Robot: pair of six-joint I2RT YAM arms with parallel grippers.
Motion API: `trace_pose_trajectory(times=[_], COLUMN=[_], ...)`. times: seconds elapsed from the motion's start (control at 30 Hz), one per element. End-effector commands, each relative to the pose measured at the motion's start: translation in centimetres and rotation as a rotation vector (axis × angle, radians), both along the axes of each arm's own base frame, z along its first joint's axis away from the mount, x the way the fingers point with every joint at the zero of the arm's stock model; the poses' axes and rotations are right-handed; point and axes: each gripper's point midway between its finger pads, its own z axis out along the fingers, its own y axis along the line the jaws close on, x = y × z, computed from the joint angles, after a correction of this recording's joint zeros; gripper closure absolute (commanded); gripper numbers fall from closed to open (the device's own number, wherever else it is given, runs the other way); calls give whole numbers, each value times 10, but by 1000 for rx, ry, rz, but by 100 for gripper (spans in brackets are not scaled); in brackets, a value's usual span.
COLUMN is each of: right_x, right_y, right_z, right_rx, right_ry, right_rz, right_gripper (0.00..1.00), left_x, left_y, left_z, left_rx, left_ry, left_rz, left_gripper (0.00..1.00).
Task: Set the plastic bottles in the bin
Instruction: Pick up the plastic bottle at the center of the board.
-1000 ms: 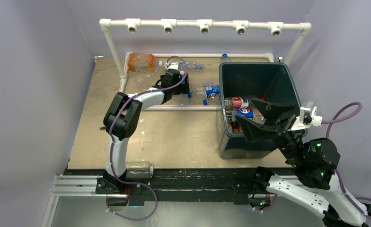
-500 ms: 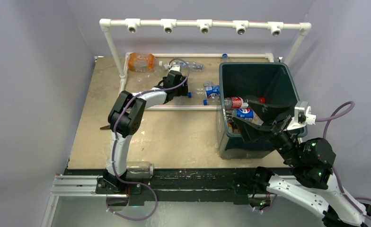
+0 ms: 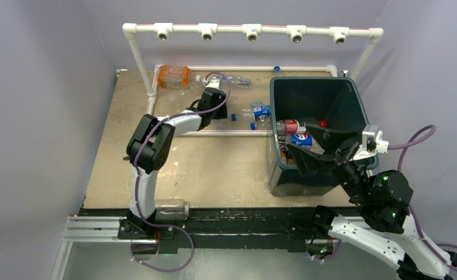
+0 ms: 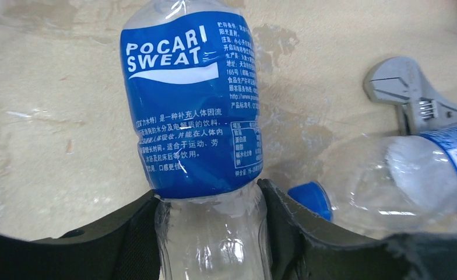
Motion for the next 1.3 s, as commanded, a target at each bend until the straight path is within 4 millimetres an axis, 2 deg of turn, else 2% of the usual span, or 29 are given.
trace_pose_trajectory(times=[0.0, 0.2, 0.23, 0.27, 0.3, 0.4, 0.5, 0.6, 0.77, 0.9, 1.03, 1.1, 1.27], right_x=[-5, -9, -11, -15, -18, -25, -27, -25, -23, -20, -11, -9, 0], right_y=[-9, -12, -10, -8, -6, 0, 14, 36, 61, 75, 94, 101, 116], right_z=[11, 12, 13, 15, 16, 24, 29, 28, 35, 44, 48, 51, 56], right_rx=[51, 110, 124, 139, 148, 177, 153, 84, 37, 42, 17, 23, 56], right_ry=[-13, 10, 14, 20, 21, 16, 14, 33, 18, -13, -2, 2, 16], right_rz=[0, 19, 37, 64, 88, 142, 195, 250, 310, 340, 359, 370, 384], right_gripper=[1, 1, 1, 1, 1, 1, 1, 1, 1, 1, 2, 2, 2], left_x=[-2, -44, -56, -64, -79, -116, -155, -199, -269, -318, -349, -359, -376], left_y=[4, 25, 30, 32, 37, 50, 61, 59, 45, 31, 30, 31, 37], left_z=[94, 172, 193, 199, 221, 260, 293, 320, 336, 334, 331, 324, 323], left_rx=[-94, -181, -212, -225, -253, -293, -299, -304, -355, -409, -447, -461, -495], left_ry=[-163, -275, -307, -311, -348, -412, -490, -584, -702, -758, -825, -846, -909], left_rz=[3, 15, 13, 7, -3, -42, -127, -289, -588, -835, -952, -978, -997], left_gripper=[58, 61, 61, 61, 61, 62, 62, 62, 62, 63, 64, 64, 66])
